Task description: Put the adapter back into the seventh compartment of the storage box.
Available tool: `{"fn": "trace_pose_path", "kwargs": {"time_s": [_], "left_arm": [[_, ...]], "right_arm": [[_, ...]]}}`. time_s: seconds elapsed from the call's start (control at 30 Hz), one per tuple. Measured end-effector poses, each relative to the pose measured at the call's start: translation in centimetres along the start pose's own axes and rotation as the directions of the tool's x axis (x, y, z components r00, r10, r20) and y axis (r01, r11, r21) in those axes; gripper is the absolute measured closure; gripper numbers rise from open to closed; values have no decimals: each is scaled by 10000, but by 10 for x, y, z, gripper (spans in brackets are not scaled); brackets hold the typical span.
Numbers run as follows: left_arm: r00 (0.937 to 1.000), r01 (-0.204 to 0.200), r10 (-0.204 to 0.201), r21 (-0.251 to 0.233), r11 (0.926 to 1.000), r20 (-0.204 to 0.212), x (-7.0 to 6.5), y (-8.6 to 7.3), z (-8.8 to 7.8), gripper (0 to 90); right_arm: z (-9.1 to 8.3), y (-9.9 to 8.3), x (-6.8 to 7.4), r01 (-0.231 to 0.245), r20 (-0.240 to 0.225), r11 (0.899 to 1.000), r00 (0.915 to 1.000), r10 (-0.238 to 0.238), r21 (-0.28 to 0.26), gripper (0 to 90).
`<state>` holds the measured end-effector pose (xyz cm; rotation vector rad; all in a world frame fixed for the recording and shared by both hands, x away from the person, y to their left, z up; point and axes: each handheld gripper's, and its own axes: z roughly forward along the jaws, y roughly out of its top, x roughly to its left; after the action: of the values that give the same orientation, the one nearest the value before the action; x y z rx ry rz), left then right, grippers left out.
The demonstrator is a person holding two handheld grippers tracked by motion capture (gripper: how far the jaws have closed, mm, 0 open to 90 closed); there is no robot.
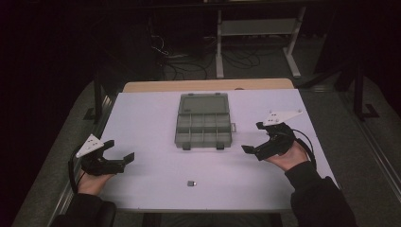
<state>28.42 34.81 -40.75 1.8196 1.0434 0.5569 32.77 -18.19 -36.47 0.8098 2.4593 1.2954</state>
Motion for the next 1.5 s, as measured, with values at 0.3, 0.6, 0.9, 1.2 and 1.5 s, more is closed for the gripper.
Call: {"fn": "trace_pose_path", "kwargs": {"time_s": [0.3,0.6,0.9,1.2,1.5], "left_arm": [[10000,29,-29,-15,10000,26,0,0,-1,0],[10000,16,-16,-39,10000,57,0,0,-1,0],[10000,2,-2,-28,10000,49,0,0,-1,0],[10000,-3,3,-26,10000,53,0,0,0,0],[10000,-8,8,-18,10000,49,0,0,0,0]], "right_arm": [[6,13,7,223,-428,9993,9989,-211,293,0],[13,21,13,467,-708,9978,9966,-432,479,0],[21,27,19,644,-943,9964,9938,-589,556,0],[33,31,28,955,-1219,9920,9889,-851,824,0],[40,33,34,1134,-1428,9890,9848,-993,946,0]]}}
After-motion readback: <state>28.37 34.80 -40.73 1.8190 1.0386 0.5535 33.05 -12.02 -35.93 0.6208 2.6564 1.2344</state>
